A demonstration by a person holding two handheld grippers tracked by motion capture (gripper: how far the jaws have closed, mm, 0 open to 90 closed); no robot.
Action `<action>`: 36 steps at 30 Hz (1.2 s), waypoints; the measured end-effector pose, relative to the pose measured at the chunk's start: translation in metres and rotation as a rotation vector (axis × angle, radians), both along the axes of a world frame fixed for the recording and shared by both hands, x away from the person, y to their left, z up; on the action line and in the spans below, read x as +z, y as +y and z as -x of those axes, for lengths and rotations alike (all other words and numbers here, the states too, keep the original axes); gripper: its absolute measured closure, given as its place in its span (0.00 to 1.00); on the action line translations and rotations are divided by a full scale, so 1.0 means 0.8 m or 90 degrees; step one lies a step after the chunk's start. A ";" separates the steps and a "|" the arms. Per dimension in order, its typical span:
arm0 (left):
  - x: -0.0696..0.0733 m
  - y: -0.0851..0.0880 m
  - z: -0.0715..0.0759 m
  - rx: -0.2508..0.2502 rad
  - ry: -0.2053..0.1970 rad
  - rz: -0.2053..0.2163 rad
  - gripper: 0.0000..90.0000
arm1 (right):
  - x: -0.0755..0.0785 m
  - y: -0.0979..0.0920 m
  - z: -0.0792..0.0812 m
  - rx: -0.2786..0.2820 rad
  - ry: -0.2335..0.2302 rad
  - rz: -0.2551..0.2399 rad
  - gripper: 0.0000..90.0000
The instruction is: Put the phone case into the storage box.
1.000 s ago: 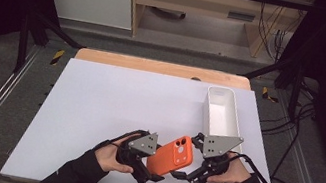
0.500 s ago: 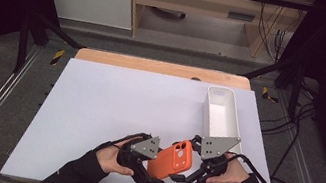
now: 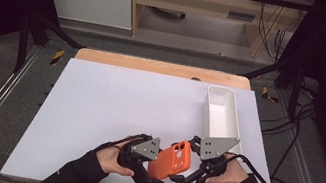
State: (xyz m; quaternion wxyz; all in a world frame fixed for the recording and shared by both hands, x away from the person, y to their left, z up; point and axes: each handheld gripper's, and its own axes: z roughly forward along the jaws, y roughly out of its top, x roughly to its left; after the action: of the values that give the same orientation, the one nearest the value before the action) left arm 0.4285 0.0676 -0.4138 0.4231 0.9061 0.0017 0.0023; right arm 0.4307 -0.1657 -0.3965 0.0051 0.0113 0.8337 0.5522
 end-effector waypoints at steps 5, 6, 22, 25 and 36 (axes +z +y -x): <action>-0.002 -0.003 0.002 -0.009 -0.006 -0.009 0.17 | -0.002 0.002 0.000 0.006 0.003 0.007 0.13; -0.002 -0.003 0.001 -0.010 -0.006 -0.013 0.17 | -0.003 0.002 0.000 0.007 0.003 0.007 0.14; -0.003 -0.002 0.000 -0.006 -0.003 -0.011 0.17 | -0.002 0.002 0.000 0.005 0.012 0.008 0.18; -0.002 -0.003 0.000 -0.004 -0.002 -0.011 0.16 | -0.001 0.002 0.000 0.005 0.016 0.009 0.18; 0.009 0.016 -0.003 0.038 -0.007 0.009 0.01 | 0.005 -0.004 -0.002 -0.011 0.016 0.010 0.18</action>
State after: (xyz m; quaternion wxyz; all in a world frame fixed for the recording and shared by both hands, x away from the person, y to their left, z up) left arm 0.4306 0.0807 -0.4065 0.4291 0.9027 0.0263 0.0198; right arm 0.4325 -0.1692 -0.3927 -0.0005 0.0249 0.8377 0.5455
